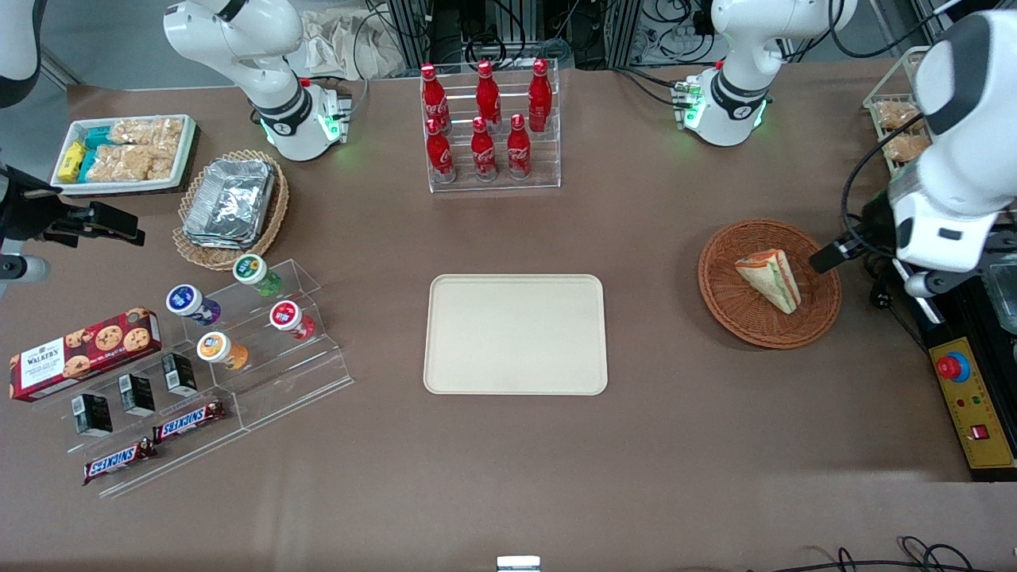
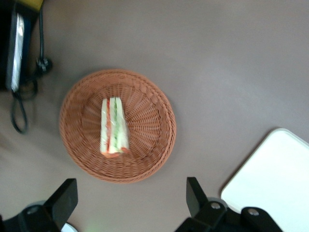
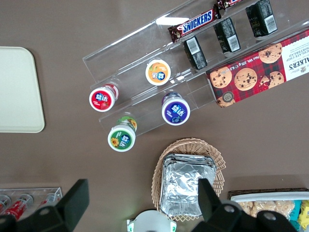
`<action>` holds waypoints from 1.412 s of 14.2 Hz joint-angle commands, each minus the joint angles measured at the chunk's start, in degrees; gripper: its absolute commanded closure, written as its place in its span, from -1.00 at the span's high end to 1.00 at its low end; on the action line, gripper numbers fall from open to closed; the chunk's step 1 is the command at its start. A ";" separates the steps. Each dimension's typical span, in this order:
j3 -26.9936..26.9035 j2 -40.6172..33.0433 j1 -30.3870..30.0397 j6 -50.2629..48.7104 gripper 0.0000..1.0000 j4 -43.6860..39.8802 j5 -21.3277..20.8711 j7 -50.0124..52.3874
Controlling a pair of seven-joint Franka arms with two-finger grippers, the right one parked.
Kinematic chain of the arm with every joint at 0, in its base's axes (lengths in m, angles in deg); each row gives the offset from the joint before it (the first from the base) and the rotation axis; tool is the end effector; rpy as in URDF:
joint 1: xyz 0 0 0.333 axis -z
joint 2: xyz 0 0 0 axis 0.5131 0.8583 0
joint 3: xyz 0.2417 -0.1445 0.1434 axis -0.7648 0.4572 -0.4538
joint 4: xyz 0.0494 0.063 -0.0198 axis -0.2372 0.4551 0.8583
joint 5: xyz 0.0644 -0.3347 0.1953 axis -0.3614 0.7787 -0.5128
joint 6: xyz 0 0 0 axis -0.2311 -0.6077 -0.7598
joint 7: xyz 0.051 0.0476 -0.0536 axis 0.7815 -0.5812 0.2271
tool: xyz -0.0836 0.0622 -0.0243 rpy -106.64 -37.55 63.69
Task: Place sandwich from basket to tray
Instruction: 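Move the left gripper over the sandwich in the wicker basket and lower, then close the left gripper on the wrapped sandwich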
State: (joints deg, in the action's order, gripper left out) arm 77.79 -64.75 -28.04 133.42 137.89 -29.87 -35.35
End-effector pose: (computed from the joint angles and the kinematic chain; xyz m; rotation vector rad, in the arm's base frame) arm 0.5415 -0.0582 0.5112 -2.9466 -0.9493 0.0958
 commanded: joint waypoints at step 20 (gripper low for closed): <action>-0.05 -1.00 -6.43 42.69 1.00 41.71 -3.08 9.83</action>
State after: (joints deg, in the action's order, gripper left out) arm 77.35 -67.20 -34.10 171.70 178.10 -31.33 -26.48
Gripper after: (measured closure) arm 0.000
